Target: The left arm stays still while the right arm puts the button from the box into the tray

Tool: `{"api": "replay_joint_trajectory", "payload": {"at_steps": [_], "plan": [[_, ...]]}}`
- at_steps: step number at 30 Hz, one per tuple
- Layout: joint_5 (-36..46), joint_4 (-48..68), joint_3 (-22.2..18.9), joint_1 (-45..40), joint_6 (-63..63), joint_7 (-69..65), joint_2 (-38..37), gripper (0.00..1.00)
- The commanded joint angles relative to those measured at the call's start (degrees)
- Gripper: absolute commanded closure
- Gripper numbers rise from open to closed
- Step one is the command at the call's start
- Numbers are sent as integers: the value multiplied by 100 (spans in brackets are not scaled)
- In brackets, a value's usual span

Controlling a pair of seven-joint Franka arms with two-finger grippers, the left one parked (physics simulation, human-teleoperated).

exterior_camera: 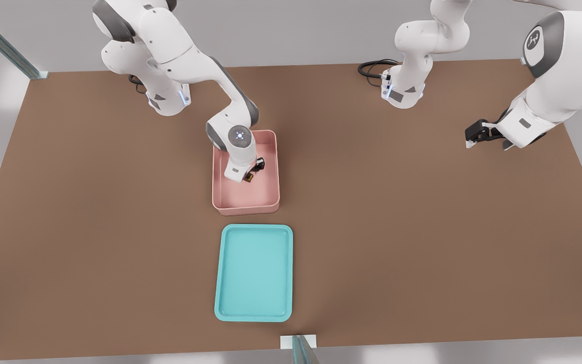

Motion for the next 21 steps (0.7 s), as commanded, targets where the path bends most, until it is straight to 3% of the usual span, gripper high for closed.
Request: {"api": "replay_joint_trajectory", "payload": {"at_steps": [1,3,10,15,21], "plan": [[7,-27,14,5,157,325,-7,24],[7,-27,14,5,193,325,10,31],[7,-132,14,-3,307,325,37,40],[7,-185,14,32,360,316,37,62],[24,-10,14,-56,-27,272,-455,65]]}}
